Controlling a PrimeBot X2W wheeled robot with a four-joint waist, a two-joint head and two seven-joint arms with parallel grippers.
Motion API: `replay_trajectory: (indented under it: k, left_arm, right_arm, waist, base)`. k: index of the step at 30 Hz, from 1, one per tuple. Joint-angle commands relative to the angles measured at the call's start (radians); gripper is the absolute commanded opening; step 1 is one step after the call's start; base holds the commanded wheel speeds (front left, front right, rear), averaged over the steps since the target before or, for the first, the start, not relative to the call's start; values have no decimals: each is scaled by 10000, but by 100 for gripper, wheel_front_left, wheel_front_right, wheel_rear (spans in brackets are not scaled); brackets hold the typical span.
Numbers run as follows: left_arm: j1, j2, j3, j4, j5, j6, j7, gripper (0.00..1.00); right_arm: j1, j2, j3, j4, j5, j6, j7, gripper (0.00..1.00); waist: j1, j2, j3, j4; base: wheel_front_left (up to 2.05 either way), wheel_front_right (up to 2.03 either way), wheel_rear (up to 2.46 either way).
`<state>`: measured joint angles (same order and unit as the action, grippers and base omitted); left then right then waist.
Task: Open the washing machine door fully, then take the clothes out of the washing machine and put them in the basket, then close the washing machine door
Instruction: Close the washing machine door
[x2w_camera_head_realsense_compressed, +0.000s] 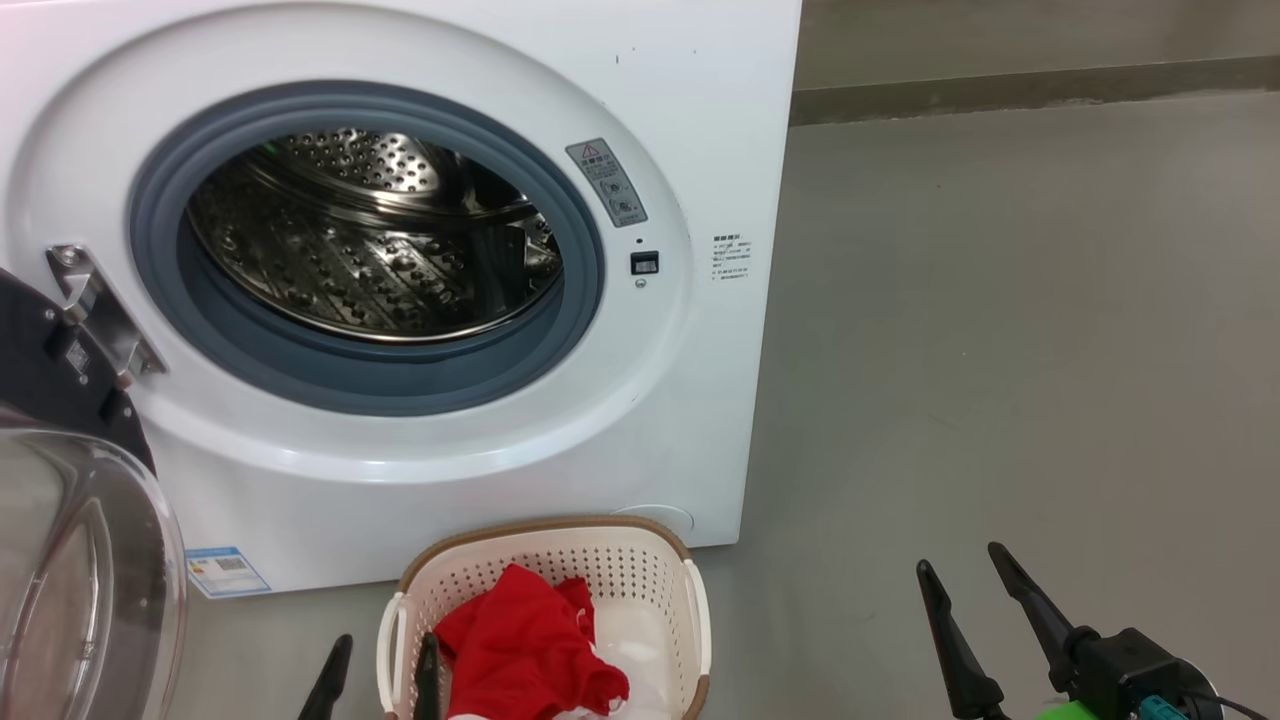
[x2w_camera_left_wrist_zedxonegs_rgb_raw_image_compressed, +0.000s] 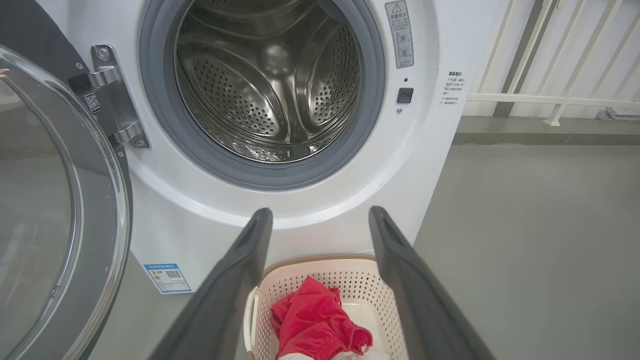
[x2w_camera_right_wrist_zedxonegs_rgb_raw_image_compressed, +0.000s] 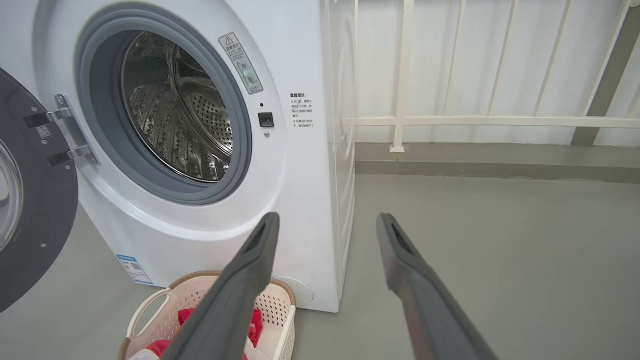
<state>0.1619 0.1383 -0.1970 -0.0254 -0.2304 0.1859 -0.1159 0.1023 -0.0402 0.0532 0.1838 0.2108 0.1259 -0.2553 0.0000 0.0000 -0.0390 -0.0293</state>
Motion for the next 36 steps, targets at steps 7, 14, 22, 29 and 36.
replay_trajectory:
  k: [7, 14, 22, 29, 36]
  left_arm:
    - [-281, 120, 257, -197, -86, 107, -49, 100]
    - [-331, 153, 212, -134, -160, 86, -22, 100]
    - [-348, 219, 198, -182, -141, 151, -95, 100]
    - [-421, 257, 174, -193, -150, 180, -147, 100]
    - [-460, 298, 150, -139, -151, 238, -140, 100]
  right_arm:
    - [-136, -100, 196, -251, -70, 48, -65, 100]
    - [-149, -100, 183, -241, -77, 48, -65, 100]
    - [-175, -100, 166, -219, -74, 48, -65, 100]
    - [-179, -100, 155, -245, -85, 48, -65, 100]
    - [-182, -100, 112, -245, -112, 48, -65, 100]
  waist:
    - [0, 0, -11, 7]
    - [0, 0, -25, 45]
    - [0, 0, -31, 55]
    - [0, 0, -12, 57]
    - [0, 0, -12, 102]
  base:
    - [-122, 122, 0]
    - [-149, 149, 0]
    - [-49, 49, 0]
    - [0, 0, 0]
    - [0, 0, 0]
